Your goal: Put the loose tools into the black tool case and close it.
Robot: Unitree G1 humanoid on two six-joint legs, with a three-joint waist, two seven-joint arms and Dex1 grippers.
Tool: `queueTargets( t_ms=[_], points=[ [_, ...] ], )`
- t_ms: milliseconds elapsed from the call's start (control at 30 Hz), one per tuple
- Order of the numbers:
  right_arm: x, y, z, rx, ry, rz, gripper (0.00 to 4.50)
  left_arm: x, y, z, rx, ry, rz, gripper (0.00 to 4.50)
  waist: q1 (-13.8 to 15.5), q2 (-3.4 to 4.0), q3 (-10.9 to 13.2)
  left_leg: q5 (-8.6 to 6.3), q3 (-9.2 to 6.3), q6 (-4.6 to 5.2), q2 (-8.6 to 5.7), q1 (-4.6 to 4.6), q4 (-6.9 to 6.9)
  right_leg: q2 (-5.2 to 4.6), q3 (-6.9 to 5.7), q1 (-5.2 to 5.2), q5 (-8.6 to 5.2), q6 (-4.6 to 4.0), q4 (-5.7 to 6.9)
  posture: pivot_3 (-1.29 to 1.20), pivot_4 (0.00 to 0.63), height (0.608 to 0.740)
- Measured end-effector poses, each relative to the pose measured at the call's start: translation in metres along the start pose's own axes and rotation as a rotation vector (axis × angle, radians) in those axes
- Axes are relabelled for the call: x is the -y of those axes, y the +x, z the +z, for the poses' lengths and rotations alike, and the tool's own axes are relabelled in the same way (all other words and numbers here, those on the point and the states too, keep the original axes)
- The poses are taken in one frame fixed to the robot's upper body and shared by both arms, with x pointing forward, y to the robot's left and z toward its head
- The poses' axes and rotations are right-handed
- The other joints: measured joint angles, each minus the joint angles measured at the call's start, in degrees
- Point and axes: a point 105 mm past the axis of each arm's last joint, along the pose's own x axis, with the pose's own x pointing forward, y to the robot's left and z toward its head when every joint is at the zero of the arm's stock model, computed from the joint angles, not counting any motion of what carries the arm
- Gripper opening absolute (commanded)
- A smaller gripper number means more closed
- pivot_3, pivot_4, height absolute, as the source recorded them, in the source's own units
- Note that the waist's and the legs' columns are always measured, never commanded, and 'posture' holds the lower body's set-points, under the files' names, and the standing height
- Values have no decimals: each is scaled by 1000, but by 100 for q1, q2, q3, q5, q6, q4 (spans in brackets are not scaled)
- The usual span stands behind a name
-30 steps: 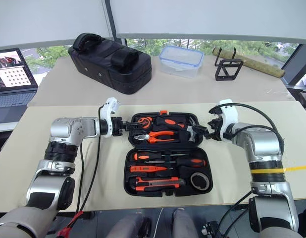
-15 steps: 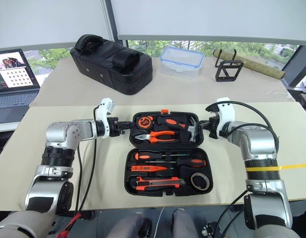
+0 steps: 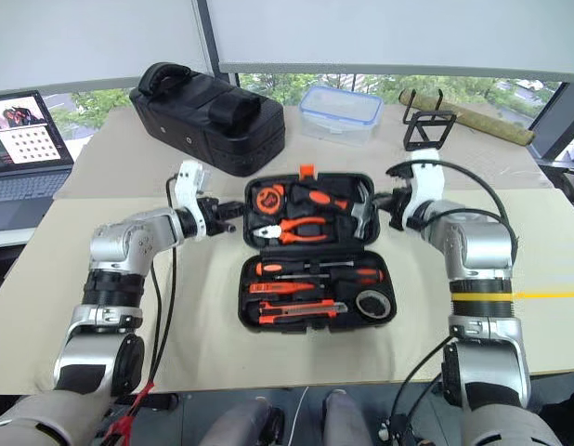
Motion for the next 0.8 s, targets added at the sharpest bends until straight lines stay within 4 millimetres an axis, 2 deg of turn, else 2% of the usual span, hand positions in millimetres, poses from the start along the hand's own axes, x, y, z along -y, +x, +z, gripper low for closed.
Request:
queueTargets(
  t_ms=[67,167,300,433,500,667,733,800],
  points=[
    [1,0,9,54,-23,-3,0,3,1,16,71,53,-9,4,-24,0,0,0,1,1,0,-16,0,-1,-3,-18,0,0,2,0,150,722],
    [2,-3,11,94,-60,-13,0,5,1,20,107,99,-25,4,-61,0,0,1,-1,2,-4,-42,2,-2,-24,-51,0,0,13,0,150,722],
    [-7,-18,-9,125,-121,4,0,8,-12,0,114,230,-44,4,-95,2,-2,0,-7,1,-5,-30,-11,-8,-53,-58,0,0,23,0,150,722],
    [-20,-36,-25,200,-185,-22,0,15,-28,-16,150,349,-50,4,-85,5,-18,-3,-9,-1,-5,18,-20,-9,-73,-12,0,-1,11,0,150,722],
    [-24,-42,-30,230,-210,-41,0,18,-33,-22,159,361,-44,4,-68,5,-18,-5,-9,-1,-4,63,-25,-1,-68,41,-2,-5,-19,0,150,722],
    [-34,-68,-41,290,-378,-38,0,32,-53,-32,165,372,-49,4,-31,6,-19,-9,-2,0,-2,117,-25,8,-14,77,-4,-5,-19,0,150,722],
    [-40,-82,-47,292,-428,-9,715,37,-63,-38,155,356,-52,729,-24,8,-22,-10,4,1,-1,135,-43,11,-1,87,-5,-5,-20,0,150,722],
    [-49,-102,-59,255,-445,58,1316,39,-81,-58,80,311,-48,1377,-31,9,-22,-11,6,0,4,154,-67,15,7,98,-11,-6,-24,0,150,722]
  ],
)
